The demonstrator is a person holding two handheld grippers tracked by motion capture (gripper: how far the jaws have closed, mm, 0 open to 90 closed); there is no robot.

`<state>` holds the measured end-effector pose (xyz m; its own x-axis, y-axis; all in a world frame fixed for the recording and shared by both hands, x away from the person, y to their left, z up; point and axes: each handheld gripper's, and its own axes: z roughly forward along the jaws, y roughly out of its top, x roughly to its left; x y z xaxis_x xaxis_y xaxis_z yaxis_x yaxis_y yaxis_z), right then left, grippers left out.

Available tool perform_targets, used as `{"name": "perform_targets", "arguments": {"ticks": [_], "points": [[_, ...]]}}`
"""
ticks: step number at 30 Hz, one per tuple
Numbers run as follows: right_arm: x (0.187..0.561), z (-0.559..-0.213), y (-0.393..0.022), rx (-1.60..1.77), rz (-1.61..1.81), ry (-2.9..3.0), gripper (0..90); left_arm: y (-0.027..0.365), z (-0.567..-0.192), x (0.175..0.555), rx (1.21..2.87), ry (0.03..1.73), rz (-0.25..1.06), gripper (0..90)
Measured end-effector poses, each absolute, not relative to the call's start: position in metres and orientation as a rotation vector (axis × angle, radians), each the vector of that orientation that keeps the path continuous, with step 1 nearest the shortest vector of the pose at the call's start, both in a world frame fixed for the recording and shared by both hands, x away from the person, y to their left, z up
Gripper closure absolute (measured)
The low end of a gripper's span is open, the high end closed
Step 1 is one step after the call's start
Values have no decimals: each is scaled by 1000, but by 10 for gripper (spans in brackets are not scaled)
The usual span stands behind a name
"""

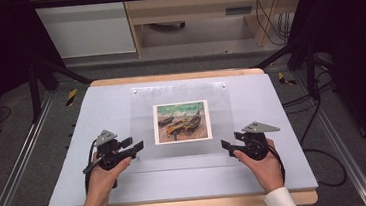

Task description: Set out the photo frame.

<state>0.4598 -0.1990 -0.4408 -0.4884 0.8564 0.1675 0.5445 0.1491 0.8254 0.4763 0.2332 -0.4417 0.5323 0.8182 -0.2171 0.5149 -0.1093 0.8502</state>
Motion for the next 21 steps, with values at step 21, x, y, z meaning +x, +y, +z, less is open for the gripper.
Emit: {"name": "perform_targets", "arguments": {"ticks": [21], "points": [[446,-439,-203,1311,1232,2102,480,236,-440,463,1767,1109,397,525]]}}
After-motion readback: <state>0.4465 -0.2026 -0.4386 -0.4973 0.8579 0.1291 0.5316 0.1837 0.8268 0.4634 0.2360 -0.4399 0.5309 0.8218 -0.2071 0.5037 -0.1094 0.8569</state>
